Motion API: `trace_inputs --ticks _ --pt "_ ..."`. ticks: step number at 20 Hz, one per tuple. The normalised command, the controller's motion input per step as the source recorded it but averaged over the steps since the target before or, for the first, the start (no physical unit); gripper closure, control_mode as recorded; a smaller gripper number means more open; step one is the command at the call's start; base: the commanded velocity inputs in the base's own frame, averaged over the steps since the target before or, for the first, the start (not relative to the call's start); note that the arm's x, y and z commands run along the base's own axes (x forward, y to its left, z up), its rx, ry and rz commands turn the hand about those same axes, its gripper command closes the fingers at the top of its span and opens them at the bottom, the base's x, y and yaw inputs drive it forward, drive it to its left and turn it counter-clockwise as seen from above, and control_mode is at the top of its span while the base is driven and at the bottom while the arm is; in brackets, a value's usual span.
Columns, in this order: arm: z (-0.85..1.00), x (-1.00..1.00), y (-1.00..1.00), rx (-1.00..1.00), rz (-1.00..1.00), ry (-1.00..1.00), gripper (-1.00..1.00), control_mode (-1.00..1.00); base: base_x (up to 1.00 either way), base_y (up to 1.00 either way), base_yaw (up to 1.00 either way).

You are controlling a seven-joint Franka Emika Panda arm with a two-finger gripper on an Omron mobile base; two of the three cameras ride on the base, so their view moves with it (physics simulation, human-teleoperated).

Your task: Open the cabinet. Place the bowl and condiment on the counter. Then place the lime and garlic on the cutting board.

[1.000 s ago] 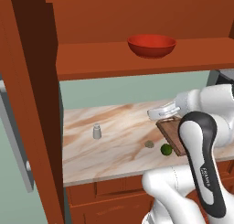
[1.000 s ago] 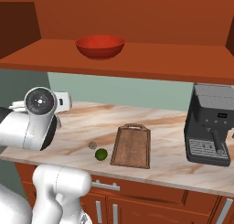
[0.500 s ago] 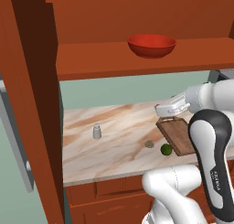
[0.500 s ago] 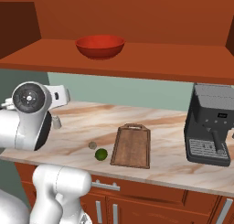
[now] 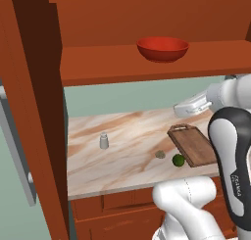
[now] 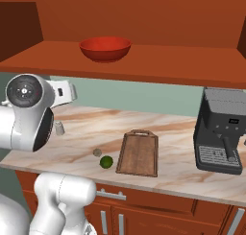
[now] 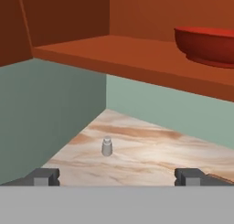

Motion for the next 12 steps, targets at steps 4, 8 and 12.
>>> trace_inputs --ticks 4,8,12 --pt "0.09 0.0 -0.13 0.0 -0.08 0.0 -1.0 -1.0 0.0 0.0 0.0" --pt "0.07 0.0 -0.04 0.0 -0.05 0.0 -1.0 -1.0 0.0 0.0 0.0" --pt "0.13 0.0 0.0 0.0 -0.01 0.0 -1.0 -1.0 0.0 0.0 0.0"
